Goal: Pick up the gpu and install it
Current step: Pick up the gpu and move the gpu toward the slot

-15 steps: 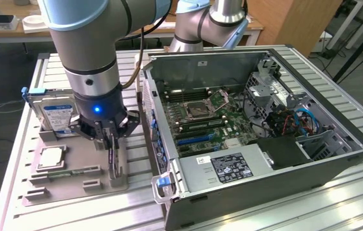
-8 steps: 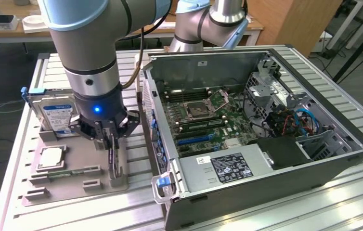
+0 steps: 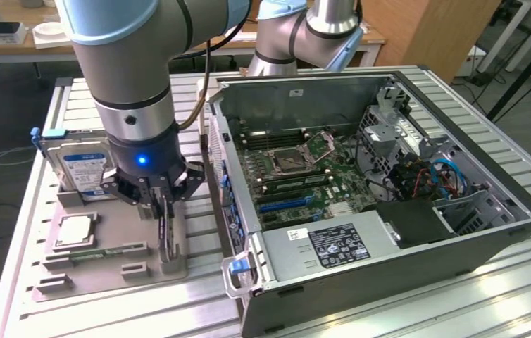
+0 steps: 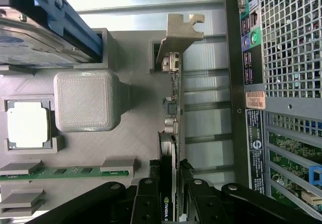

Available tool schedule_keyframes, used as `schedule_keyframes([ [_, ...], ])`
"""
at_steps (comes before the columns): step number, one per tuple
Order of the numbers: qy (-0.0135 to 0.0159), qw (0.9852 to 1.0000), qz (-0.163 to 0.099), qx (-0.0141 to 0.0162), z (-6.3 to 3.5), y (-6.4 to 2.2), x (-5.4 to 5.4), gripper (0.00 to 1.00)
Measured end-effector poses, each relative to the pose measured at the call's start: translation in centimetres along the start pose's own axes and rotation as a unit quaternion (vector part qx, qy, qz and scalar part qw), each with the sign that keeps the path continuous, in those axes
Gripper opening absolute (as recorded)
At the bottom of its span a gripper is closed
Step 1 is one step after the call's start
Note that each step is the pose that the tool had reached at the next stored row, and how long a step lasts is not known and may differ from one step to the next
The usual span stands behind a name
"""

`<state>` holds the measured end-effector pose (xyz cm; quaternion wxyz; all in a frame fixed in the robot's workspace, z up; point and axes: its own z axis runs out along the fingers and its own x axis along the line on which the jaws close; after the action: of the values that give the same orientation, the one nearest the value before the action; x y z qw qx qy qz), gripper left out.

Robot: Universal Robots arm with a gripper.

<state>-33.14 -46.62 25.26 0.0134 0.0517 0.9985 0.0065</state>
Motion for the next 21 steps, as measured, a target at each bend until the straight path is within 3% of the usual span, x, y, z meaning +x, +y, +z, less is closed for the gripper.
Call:
schedule_keyframes([
  [3,-0.0002,1.0,0.0,-0.0003,-0.1,0.01,0.0,0.26],
  [14,0.0,1.0,-0.003,-0.0004,-4.45,0.07,-0.1,0.26],
  [21,0.0002,0.9998,-0.02,-0.0008,-5.78,0.1,-0.2,0.26],
])
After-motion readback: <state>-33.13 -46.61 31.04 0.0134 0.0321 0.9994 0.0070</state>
